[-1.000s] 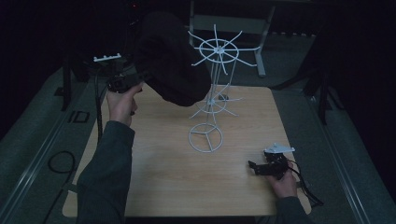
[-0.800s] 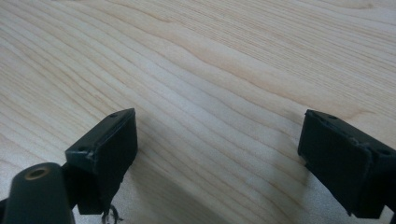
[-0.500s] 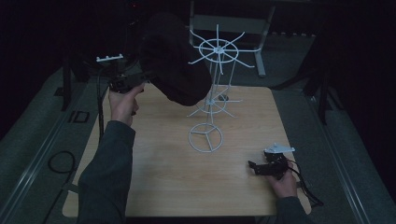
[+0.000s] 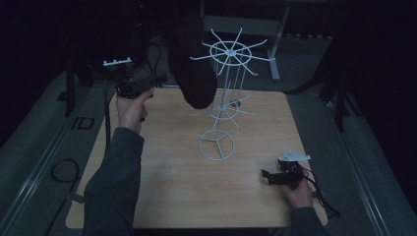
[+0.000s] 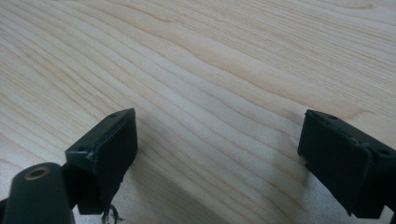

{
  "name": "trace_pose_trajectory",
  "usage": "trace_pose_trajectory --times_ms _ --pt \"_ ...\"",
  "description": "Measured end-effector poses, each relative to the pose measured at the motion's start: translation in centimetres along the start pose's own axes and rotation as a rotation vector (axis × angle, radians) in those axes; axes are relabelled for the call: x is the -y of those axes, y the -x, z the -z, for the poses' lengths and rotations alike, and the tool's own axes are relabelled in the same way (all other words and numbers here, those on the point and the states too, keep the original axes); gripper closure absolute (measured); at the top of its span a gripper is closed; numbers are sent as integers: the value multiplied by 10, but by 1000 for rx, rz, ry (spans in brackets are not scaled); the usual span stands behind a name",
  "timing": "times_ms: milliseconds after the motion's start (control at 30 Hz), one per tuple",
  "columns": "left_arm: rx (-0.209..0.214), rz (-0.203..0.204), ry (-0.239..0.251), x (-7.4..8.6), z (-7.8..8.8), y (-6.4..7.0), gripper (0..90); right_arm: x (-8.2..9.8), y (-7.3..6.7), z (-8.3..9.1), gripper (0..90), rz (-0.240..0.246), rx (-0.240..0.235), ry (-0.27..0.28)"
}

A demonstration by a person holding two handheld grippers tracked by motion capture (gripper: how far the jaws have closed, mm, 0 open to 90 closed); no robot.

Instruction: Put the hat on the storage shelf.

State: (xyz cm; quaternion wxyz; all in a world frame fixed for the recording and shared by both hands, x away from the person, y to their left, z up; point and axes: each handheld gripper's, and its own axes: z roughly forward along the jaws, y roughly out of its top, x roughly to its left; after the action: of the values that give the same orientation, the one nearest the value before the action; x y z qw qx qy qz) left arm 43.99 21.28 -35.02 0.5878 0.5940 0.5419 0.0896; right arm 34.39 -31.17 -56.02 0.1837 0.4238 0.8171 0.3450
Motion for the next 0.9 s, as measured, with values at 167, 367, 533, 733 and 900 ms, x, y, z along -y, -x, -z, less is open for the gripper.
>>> trace_pose_trajectory --times_ms 167,367,533,733,900 --pt "-5 -8 -3 1 1 0 409 0 0 0 118 0 0 0" --pt "-29 -26 -10 1 3 0 409 0 0 0 117 0 0 0" --pt "-29 -24 -11 1 4 -1 409 0 0 0 118 0 0 1" --pt "-51 -34 -28 4 4 -1 409 0 0 0 118 0 0 0" --pt "-86 -54 -51 6 5 0 409 0 0 0 118 0 -1 1"
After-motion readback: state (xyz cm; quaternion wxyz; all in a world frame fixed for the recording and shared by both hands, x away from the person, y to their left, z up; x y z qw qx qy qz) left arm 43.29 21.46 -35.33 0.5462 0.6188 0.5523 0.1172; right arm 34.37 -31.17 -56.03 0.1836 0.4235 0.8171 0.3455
